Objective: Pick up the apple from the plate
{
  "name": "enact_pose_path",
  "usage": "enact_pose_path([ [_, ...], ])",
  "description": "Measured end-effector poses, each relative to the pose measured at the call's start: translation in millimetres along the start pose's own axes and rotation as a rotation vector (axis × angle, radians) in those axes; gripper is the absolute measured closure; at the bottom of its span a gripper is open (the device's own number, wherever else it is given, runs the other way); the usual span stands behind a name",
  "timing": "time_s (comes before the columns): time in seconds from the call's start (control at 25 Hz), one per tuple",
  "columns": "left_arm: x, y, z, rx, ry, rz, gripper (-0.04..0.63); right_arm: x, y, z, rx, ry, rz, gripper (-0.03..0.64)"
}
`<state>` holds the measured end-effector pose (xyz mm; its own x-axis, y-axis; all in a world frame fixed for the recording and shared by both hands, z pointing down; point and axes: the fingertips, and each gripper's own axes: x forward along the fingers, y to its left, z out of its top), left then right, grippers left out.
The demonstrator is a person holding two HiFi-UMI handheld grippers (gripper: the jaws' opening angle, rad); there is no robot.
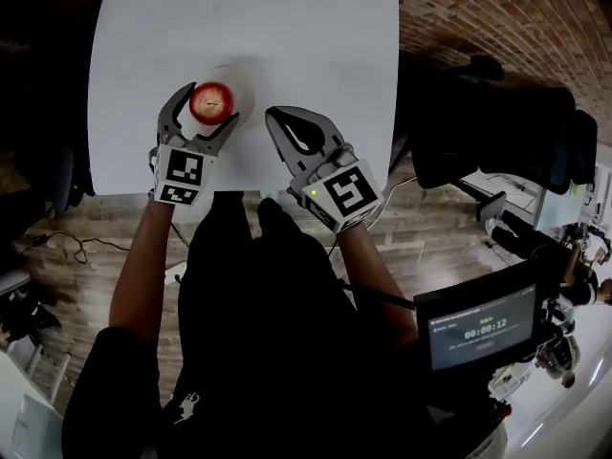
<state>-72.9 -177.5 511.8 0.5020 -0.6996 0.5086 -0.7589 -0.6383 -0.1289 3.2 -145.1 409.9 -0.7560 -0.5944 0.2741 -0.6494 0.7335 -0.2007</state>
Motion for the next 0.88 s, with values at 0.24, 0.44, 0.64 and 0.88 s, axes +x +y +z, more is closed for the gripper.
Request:
enact_pose_path([
  [0.24, -18, -2, 9, -0.03, -0.011, 0.042, 0.187, -6, 3, 10, -0.02, -0.03, 0.023, 0.614],
  [0.44, -34, -5, 10, -0.042, -0.016, 0.075, 0.187, -12, 12, 13, -0.034, -0.039, 0.047, 0.614],
  [0.64, -47, -6, 14, -0.042, -0.02, 0.099, 0.187, -18, 19, 19, -0.043, -0.045, 0.066, 0.614],
  [0.88, -65, -8, 25, -0.038, -0.035, 0.126, 0.187, -26, 27, 32, -0.056, -0.072, 0.077, 0.614],
])
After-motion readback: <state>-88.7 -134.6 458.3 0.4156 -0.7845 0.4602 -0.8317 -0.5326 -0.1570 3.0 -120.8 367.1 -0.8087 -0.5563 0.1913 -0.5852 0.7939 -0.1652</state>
